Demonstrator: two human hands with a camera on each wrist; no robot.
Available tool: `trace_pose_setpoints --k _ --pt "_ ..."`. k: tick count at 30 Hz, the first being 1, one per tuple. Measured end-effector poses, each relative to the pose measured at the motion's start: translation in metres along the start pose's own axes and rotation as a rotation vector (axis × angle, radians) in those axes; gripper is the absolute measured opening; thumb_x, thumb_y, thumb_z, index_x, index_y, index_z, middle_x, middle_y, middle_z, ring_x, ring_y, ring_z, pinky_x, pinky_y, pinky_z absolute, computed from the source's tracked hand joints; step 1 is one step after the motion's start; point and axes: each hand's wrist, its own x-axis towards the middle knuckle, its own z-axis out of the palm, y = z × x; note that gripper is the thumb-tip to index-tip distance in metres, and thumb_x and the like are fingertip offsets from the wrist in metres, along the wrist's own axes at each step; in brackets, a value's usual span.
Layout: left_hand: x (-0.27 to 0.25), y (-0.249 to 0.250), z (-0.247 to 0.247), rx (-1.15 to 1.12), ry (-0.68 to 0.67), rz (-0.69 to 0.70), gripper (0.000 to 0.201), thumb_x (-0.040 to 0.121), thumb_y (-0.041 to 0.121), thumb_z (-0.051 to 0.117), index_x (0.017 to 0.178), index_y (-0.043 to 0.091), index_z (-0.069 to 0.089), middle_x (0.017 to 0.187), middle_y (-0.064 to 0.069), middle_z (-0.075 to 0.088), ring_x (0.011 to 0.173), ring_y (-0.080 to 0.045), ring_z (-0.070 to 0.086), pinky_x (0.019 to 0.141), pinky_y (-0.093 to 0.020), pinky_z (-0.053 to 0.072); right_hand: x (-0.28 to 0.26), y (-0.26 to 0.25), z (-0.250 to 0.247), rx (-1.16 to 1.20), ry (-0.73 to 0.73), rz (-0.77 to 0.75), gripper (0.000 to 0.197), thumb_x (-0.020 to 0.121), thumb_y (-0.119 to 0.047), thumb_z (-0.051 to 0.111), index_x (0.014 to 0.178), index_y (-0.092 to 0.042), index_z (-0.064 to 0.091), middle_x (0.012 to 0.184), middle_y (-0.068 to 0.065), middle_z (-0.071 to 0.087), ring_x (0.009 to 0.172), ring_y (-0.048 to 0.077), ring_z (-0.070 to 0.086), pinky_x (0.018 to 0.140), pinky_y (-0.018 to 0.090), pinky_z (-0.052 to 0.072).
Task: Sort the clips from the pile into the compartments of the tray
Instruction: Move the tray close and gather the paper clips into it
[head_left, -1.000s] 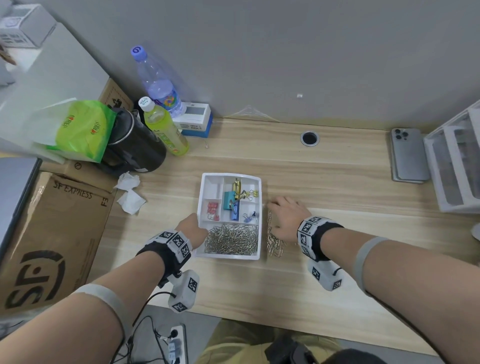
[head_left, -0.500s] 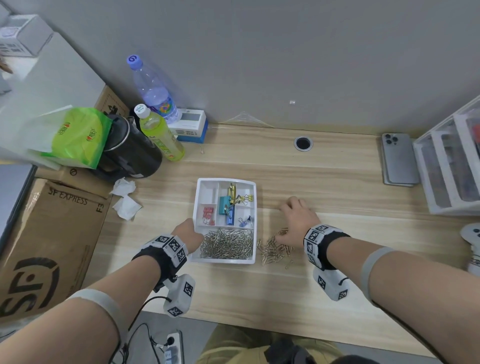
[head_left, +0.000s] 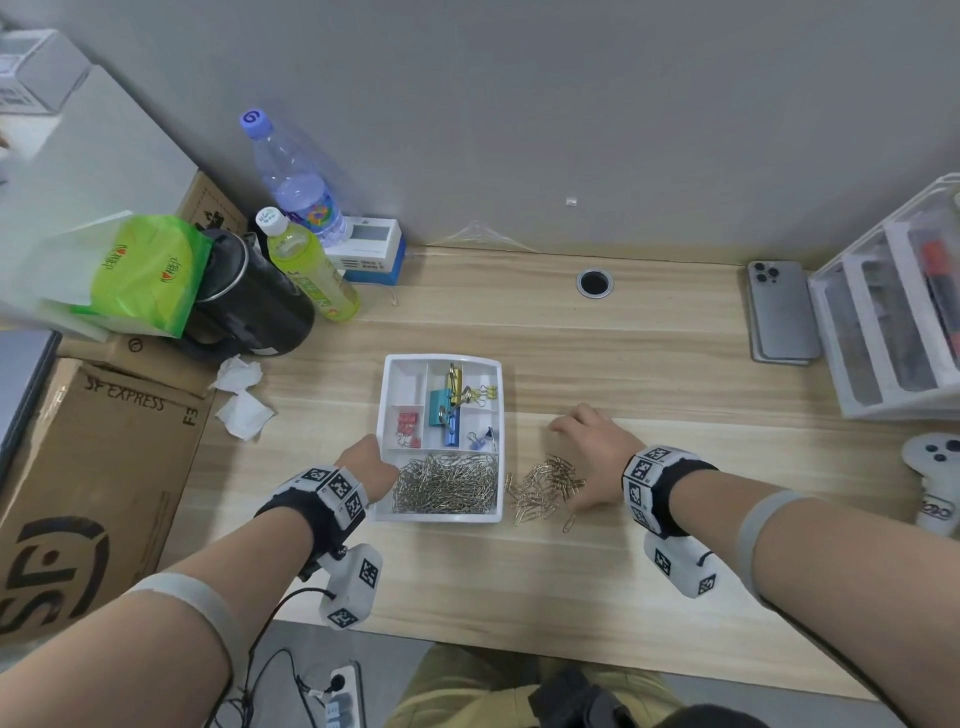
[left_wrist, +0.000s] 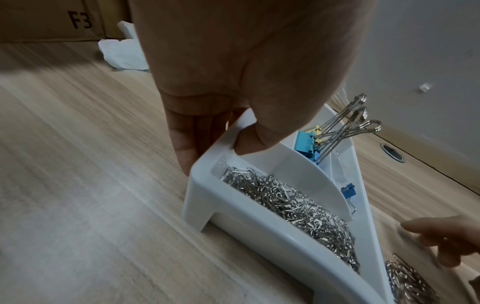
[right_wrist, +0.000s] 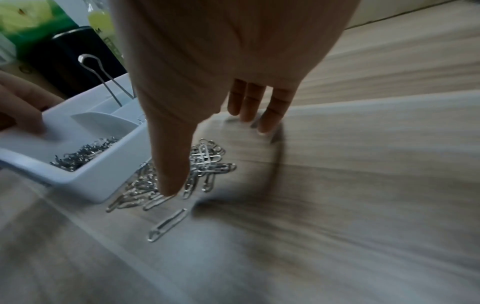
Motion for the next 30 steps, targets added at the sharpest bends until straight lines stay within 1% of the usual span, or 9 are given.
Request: trace_pose_setpoints --k 3,6,9,12,16,18,21,24,30 --pt "0.001 0.0 0.0 -0.014 -0.002 -0.002 0.033 0.085 0.012 0.05 0.118 0.008 0.051 0.096 -0.012 0.062 0.079 -0.027 0.063 0.051 -0.028 0.046 -0.006 0.009 -0.001 -0.066 -0.031 0.063 0.122 0.038 -0.047 0.092 0.141 -0.02 0.032 0.132 -0.003 0.032 0.12 0.017 0.041 0.099 0.033 0.047" --pt "0.004 -0.002 0.001 -0.015 -0.002 -0.001 0.035 0.082 0.013 0.05 0.118 0.01 0.053 0.094 -0.012 0.064 0.078 -0.026 0.064 0.051 -0.028 0.047 -0.01 0.008 0.006 -0.068 -0.071 0.052 0.117 0.043 -0.041 0.093 0.14 -0.017 0.032 0.13 -0.004 0.032 0.111 0.017 0.051 0.093 0.029 0.049" --pt "0.008 -0.005 0.002 -0.011 -0.005 0.003 0.035 0.08 0.013 0.05 0.115 0.008 0.055 0.09 -0.011 0.064 0.075 -0.025 0.064 0.052 -0.028 0.048 -0.009 0.0 0.02 -0.001 -0.059 -0.024 0.106 0.052 -0.036 0.092 0.14 -0.017 0.036 0.128 -0.004 0.037 0.106 0.017 0.054 0.091 0.027 0.047" --pt "0.009 -0.005 0.003 -0.008 0.005 0.005 0.031 0.081 0.013 0.051 0.11 0.003 0.055 0.088 -0.011 0.063 0.077 -0.026 0.063 0.054 -0.029 0.045 -0.005 -0.012 0.029 0.068 -0.033 -0.079 0.088 0.062 -0.036 0.088 0.135 -0.018 0.043 0.123 -0.002 0.043 0.104 0.019 0.056 0.092 0.032 0.048" --pt "0.008 -0.003 0.005 -0.006 0.023 -0.009 0.027 0.086 0.013 0.052 0.111 0.005 0.049 0.095 -0.01 0.059 0.083 -0.025 0.061 0.057 -0.029 0.043 0.001 -0.022 0.03 0.1 -0.02 -0.079 0.071 0.076 -0.032 0.08 0.135 -0.016 0.045 0.122 0.001 0.044 0.106 0.021 0.055 0.095 0.037 0.047" --pt "0.007 -0.003 0.005 -0.007 0.017 -0.012 0.025 0.088 0.013 0.052 0.112 0.008 0.046 0.095 -0.009 0.057 0.083 -0.025 0.059 0.057 -0.029 0.043 0.001 -0.025 0.031 0.095 0.009 -0.079 0.078 0.071 -0.038 0.081 0.136 -0.016 0.044 0.124 0.001 0.042 0.112 0.02 0.05 0.097 0.035 0.046" --pt "0.006 -0.005 0.004 -0.005 0.019 -0.009 0.023 0.087 0.013 0.051 0.109 0.006 0.048 0.094 -0.01 0.058 0.083 -0.027 0.06 0.059 -0.03 0.045 0.0 -0.031 0.035 0.049 0.051 -0.087 0.101 0.051 -0.046 0.084 0.139 -0.022 0.039 0.129 -0.001 0.036 0.118 0.018 0.038 0.098 0.032 0.045" --pt "0.006 -0.005 0.005 -0.004 0.027 0.012 0.024 0.086 0.013 0.051 0.109 0.006 0.049 0.098 -0.011 0.06 0.088 -0.028 0.061 0.063 -0.031 0.045 0.001 -0.04 0.041 -0.036 0.067 -0.12 0.109 0.05 -0.051 0.085 0.143 -0.021 0.035 0.133 -0.001 0.035 0.12 0.019 0.035 0.101 0.03 0.042" --pt "0.006 -0.007 0.006 -0.036 0.03 0.036 0.028 0.087 0.017 0.053 0.113 0.008 0.049 0.102 -0.01 0.061 0.092 -0.027 0.062 0.074 -0.036 0.052 0.005 -0.052 0.045 0.066 0.115 -0.067 0.076 0.07 -0.047 0.081 0.135 -0.023 0.049 0.128 0.0 0.041 0.116 0.021 0.036 0.101 0.037 0.041"
